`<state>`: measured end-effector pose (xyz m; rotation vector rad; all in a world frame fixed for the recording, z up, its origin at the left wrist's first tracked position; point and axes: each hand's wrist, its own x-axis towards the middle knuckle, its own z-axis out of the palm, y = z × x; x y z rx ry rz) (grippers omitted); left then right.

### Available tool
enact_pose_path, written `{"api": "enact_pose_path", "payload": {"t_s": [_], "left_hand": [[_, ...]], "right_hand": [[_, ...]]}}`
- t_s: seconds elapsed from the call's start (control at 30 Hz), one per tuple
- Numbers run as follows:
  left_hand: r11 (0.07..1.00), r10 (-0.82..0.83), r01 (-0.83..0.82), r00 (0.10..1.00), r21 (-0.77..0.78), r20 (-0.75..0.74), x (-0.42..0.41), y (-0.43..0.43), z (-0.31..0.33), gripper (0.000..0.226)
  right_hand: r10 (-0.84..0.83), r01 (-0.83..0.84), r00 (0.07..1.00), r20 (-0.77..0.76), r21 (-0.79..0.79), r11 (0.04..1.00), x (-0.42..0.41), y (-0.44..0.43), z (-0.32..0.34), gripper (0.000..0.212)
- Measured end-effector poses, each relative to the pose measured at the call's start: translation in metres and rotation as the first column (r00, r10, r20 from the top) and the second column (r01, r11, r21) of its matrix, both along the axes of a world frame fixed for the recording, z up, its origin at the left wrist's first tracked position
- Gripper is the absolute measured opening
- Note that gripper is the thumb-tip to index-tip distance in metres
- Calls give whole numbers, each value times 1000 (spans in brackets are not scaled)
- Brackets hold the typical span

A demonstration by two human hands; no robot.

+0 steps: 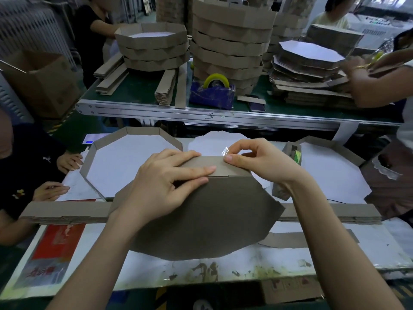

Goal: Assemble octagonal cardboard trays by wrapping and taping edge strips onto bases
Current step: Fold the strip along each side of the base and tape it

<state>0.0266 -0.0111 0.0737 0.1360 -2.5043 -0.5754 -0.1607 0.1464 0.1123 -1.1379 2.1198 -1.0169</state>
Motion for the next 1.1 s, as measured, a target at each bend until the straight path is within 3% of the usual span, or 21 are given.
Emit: {"api": "enact_pose_path", "payload": {"t_s": [0.07,0.13,0.2,0.27,0.33,0.67,0.8,0.97,1.1], "left_hand": [[1000,-4,4,1000,18,11,-4,2,1,30],[1000,-4,3,1000,22,21,-6,2,0,29],[1000,-6,5,999,16,31,-6,1,-2,32],[1000,-23,23,999,2,33,-5,-2,-3,33],[1000,-23,23,998,14,50,-5,-5,-6,37],[991,-57,53,998,123,27,0,-6,-9,73],[998,-58,57,998,41,27,3,-3,-6,67],[995,-84,87,993,-39,81,8,1,0,39],[990,-65,80,990,-113,128,11,6,5,45]], "right_hand": [[-101,88,985,-137,-100,991,4,1,-1,10],[-281,212,945,-168,-338,917,11,2,-3,7],[-281,300,953,117,-513,804,22,7,2,16],[-65,316,903,424,-557,768,39,14,8,21],[38,294,847,530,-527,798,55,17,7,24],[38,301,751,659,-392,869,102,28,-15,31],[8,326,741,671,-370,870,108,36,-25,32],[19,334,736,676,-388,859,112,40,-32,31],[-3,348,740,672,-380,857,113,41,-34,31]]}}
